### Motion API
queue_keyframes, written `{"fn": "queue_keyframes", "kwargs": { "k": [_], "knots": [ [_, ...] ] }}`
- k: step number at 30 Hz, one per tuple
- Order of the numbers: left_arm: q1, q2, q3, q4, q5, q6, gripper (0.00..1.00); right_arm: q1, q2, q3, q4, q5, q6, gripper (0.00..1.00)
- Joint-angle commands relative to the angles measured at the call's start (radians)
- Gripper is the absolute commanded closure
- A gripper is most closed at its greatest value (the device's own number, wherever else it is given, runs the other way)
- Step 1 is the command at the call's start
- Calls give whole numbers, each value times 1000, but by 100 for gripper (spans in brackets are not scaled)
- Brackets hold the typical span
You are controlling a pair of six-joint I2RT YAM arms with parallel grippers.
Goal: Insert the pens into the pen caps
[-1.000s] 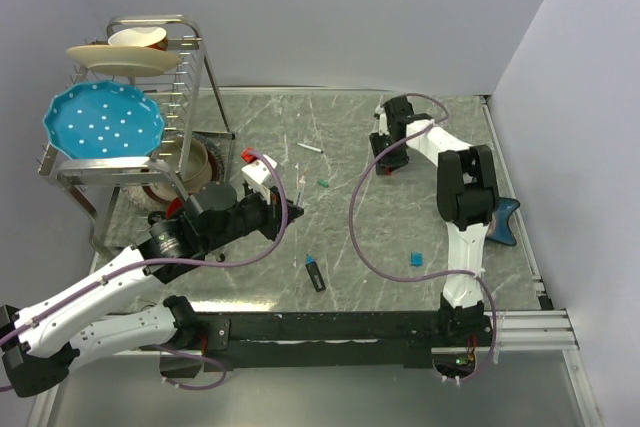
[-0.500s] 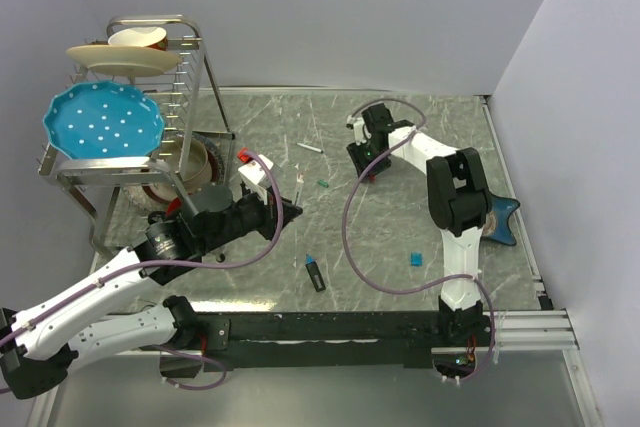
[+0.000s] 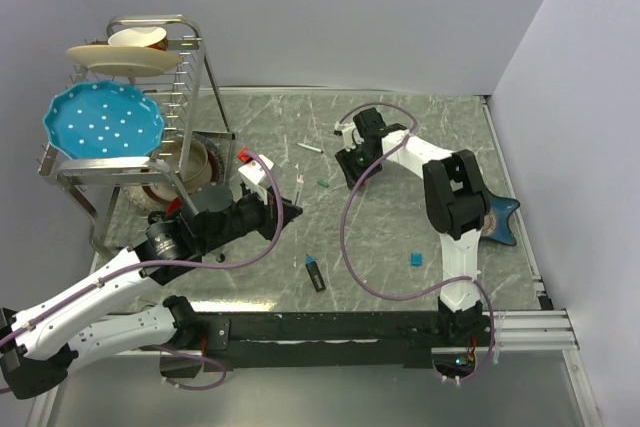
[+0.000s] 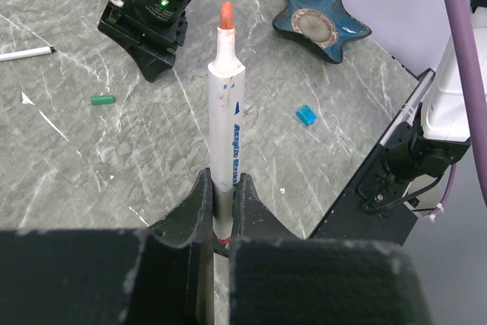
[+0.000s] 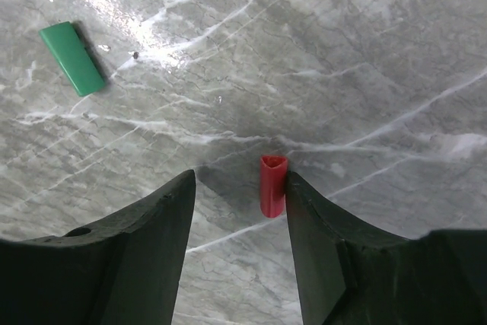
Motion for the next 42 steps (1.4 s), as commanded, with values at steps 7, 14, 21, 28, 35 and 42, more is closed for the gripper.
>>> {"fn": "queue_keyframes", "kwargs": {
  "k": [7, 14, 21, 28, 35, 42],
  "knots": [
    [-5, -4, 7, 24, 12, 13, 99, 17, 38, 64, -8, -44, 54, 38],
    [-4, -7, 5, 25, 12, 13, 99, 22, 48, 76, -14, -21, 79, 42],
    [-4, -6, 4, 24, 25, 13, 99, 39, 21, 53, 10, -39, 82, 43],
    [-5, -6, 7, 24, 25, 13, 99, 56, 13, 47, 0, -44, 70, 43],
    [-5, -9, 4, 25, 26, 13, 99, 56, -16, -10, 4, 2, 117, 43],
    [-4, -9, 5, 25, 29, 12, 99, 54, -73, -81, 7, 57, 172, 44]
  ]
}}
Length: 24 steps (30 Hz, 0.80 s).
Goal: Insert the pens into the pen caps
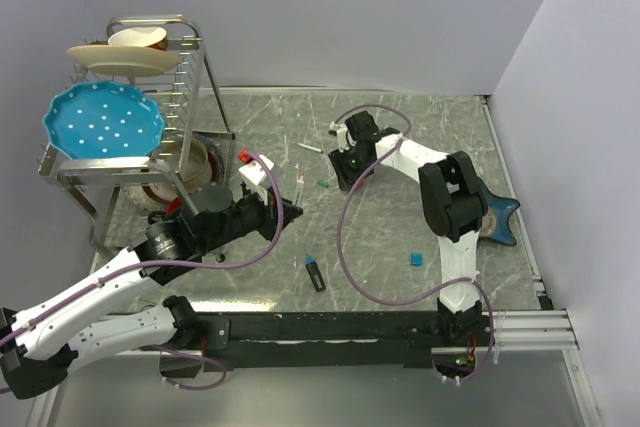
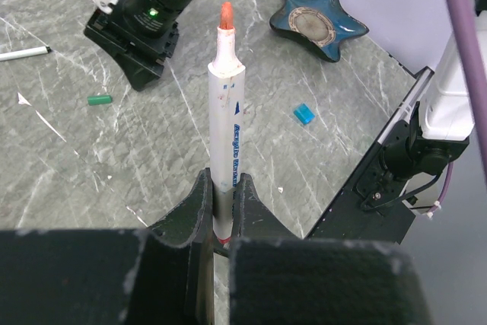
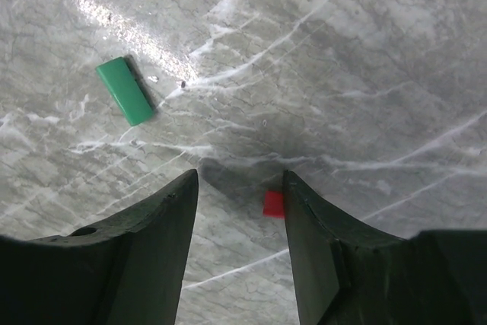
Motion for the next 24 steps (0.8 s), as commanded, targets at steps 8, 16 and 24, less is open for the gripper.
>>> {"fn": "queue_keyframes", "kwargs": {
  "k": [8, 16, 24],
  "knots": [
    [-5, -7, 5, 25, 22, 12, 99, 6, -173, -101, -54, 76, 146, 46],
    [-4, -9, 5, 25, 19, 12, 99, 7, -225, -90, -56, 220, 290, 48],
    [-5, -7, 7, 24, 20, 13, 99, 6, -140, -18, -111, 328, 283, 49]
  ]
}}
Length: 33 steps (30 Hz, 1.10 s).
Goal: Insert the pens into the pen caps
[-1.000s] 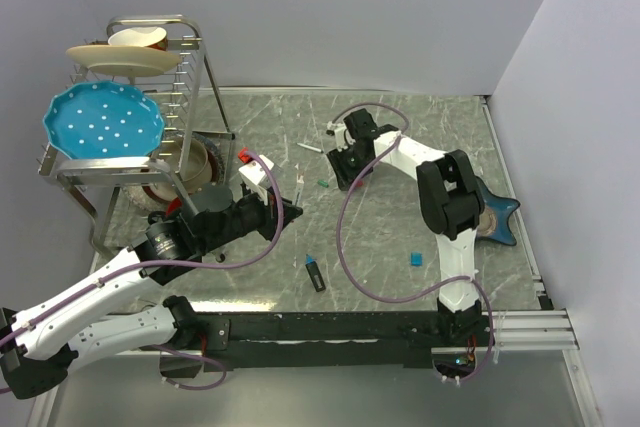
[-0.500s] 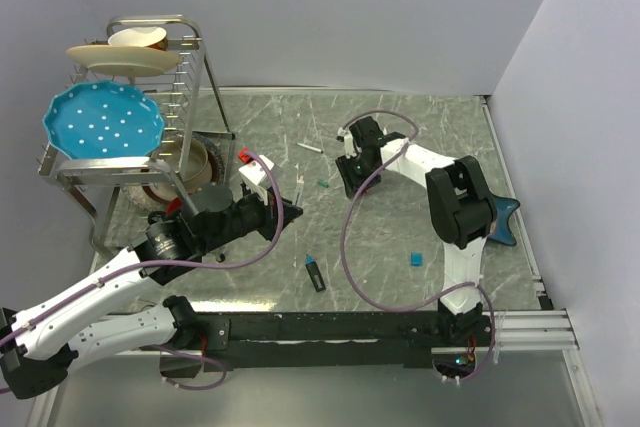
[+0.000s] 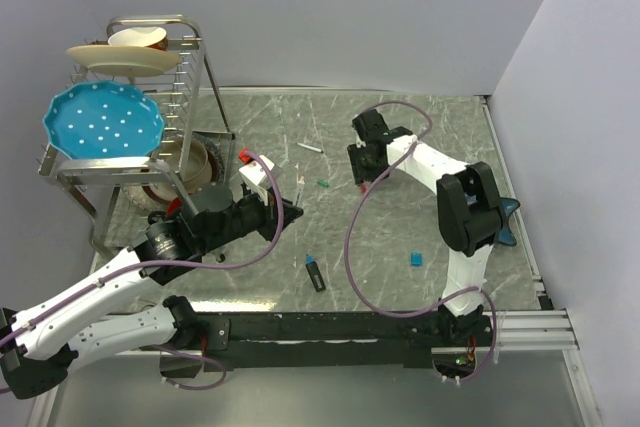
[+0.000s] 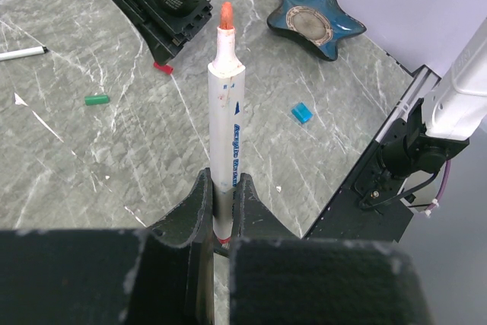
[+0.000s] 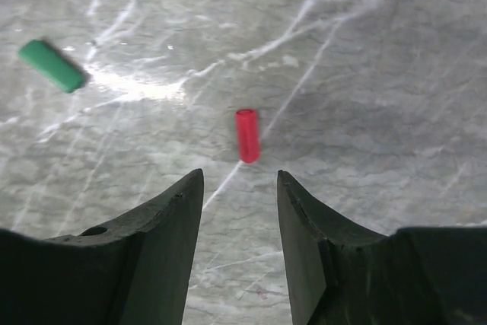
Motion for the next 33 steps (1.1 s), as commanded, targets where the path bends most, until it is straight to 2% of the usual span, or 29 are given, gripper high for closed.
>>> {"fn": "queue_keyframes", "kwargs": {
  "k": [1, 7, 22, 33],
  "knots": [
    [-4, -7, 4, 24, 12, 13, 99, 7, 49, 75, -27, 71, 6, 49],
    [-5, -4, 4, 22, 7, 13, 99, 7, 119, 130, -30, 49, -9, 52],
    [-5, 8, 7, 21, 7, 15, 99, 9, 172, 109, -23, 63, -17, 60],
    [-5, 17, 11, 21, 30, 7, 99, 41, 146, 7, 16, 107, -2, 83]
  ]
}}
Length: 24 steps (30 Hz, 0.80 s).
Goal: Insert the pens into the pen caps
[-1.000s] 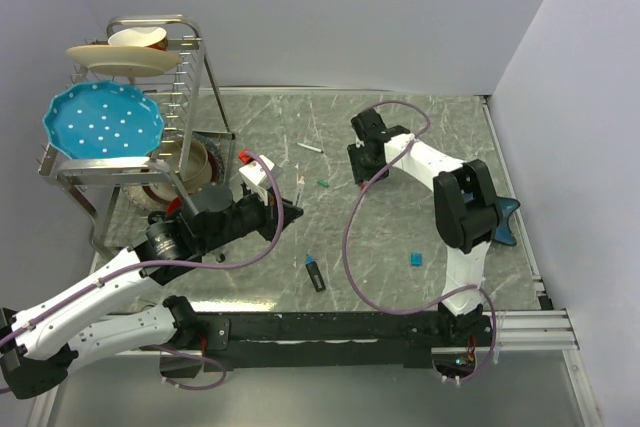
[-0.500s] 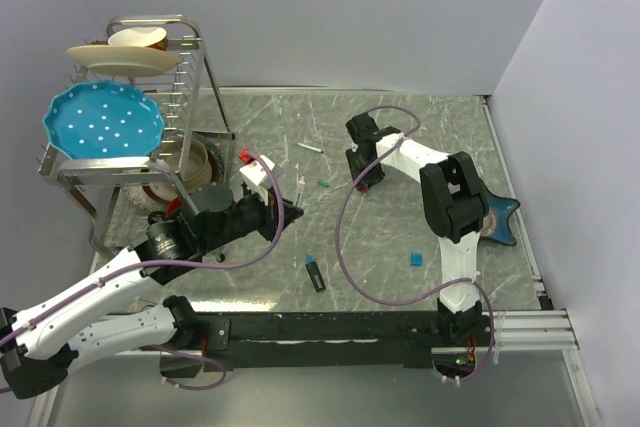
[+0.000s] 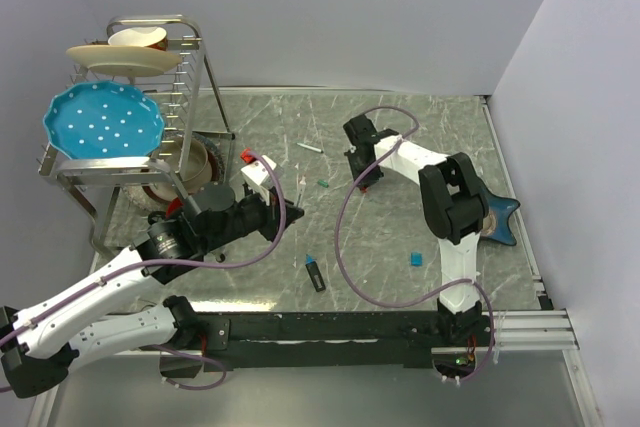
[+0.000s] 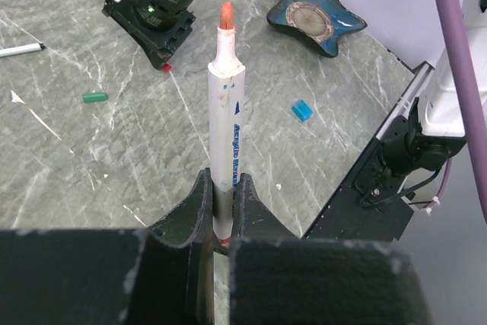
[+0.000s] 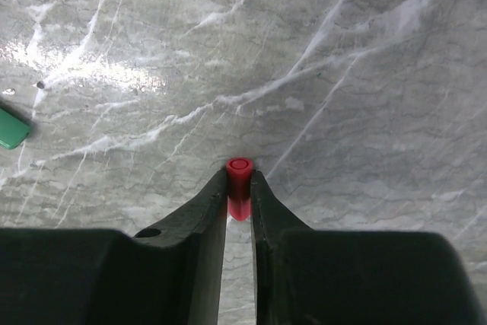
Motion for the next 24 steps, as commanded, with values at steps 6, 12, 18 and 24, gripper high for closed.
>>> {"fn": "queue_keyframes", "kwargs": {
  "k": [6, 12, 18, 24],
  "knots": [
    [-7, 20, 23, 38, 73, -48, 99, 55, -78, -150, 59, 64, 50, 96],
    [-8, 74, 11, 43, 134, -144, 99, 85, -173, -279, 143, 51, 119, 100],
    [-13, 97, -99, 171, 210, -259, 99, 95, -269, -388, 211, 41, 188, 100],
    [-14, 129, -193, 263, 205, -303, 99, 116, -401, -488, 278, 24, 267, 100]
  ]
}}
